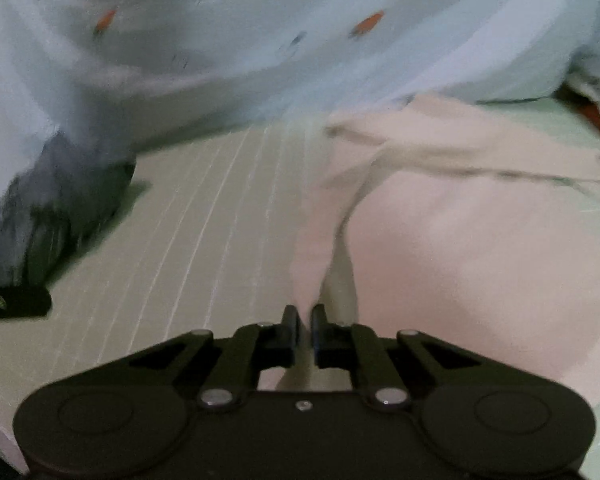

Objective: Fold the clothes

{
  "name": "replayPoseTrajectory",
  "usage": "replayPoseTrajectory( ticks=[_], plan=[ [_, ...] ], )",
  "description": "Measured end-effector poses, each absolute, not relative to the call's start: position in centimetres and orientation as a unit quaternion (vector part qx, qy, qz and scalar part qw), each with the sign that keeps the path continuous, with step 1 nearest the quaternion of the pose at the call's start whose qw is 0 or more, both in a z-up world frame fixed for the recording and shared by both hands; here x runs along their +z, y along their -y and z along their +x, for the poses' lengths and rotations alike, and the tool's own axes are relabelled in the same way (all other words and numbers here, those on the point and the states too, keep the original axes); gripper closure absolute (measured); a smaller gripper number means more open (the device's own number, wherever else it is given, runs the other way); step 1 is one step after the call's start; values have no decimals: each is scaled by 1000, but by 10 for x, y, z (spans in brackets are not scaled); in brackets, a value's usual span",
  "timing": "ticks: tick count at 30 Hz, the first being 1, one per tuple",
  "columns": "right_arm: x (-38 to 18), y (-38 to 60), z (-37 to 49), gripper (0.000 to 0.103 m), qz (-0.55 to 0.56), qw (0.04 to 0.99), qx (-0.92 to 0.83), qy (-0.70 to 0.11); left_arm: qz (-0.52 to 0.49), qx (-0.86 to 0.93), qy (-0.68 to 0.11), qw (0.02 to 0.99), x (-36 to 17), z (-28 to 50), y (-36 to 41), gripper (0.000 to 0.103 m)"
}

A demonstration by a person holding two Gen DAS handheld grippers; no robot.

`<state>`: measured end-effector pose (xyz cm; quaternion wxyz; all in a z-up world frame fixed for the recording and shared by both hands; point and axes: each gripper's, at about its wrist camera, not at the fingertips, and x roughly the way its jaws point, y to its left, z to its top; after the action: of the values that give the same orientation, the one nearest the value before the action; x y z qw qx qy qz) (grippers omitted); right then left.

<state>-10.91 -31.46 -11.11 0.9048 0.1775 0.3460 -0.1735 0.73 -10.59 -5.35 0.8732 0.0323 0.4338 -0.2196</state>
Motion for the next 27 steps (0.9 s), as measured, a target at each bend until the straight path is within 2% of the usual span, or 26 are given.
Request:
replayPoseTrajectory(
  ticks=[4, 8, 14, 15, 16, 17, 19, 20, 22, 23, 27],
  plan=[
    [-101, 356, -131, 95, 195, 898, -203, -337, 11, -202, -440, 875, -54, 5, 127, 6],
    [-126, 403, -138, 95, 220, 868, -208, -394, 6, -192, -448, 873, -55, -4, 157, 6],
    [-145, 413, -126, 91, 158, 865, -156, -450, 41, -179, -454, 872, -61, -22, 204, 6],
    [-143, 415, -124, 88, 152, 866, -144, -455, 43, -174, -454, 873, -61, -23, 210, 6],
    [-141, 419, -124, 78, 150, 866, -133, -457, 43, -169, -455, 873, -62, -23, 215, 6],
    [-139, 424, -125, 73, 149, 868, -126, -456, 42, -162, -457, 874, -63, -22, 220, 6],
    [-132, 437, -130, 52, 149, 874, -116, -448, 39, -149, -462, 874, -65, -20, 231, 6],
    [-127, 446, -133, 49, 151, 878, -114, -439, 36, -142, -464, 873, -66, -20, 237, 6],
    [-120, 467, -137, 35, 157, 883, -119, -425, 30, -129, -473, 871, -70, -18, 249, 6],
    [-117, 477, -139, 31, 160, 885, -122, -419, 25, -122, -478, 869, -73, -16, 255, 6],
    [-111, 532, -147, 29, 161, 882, -160, -413, 8, -100, -502, 859, -89, -9, 285, 6]
  ],
)
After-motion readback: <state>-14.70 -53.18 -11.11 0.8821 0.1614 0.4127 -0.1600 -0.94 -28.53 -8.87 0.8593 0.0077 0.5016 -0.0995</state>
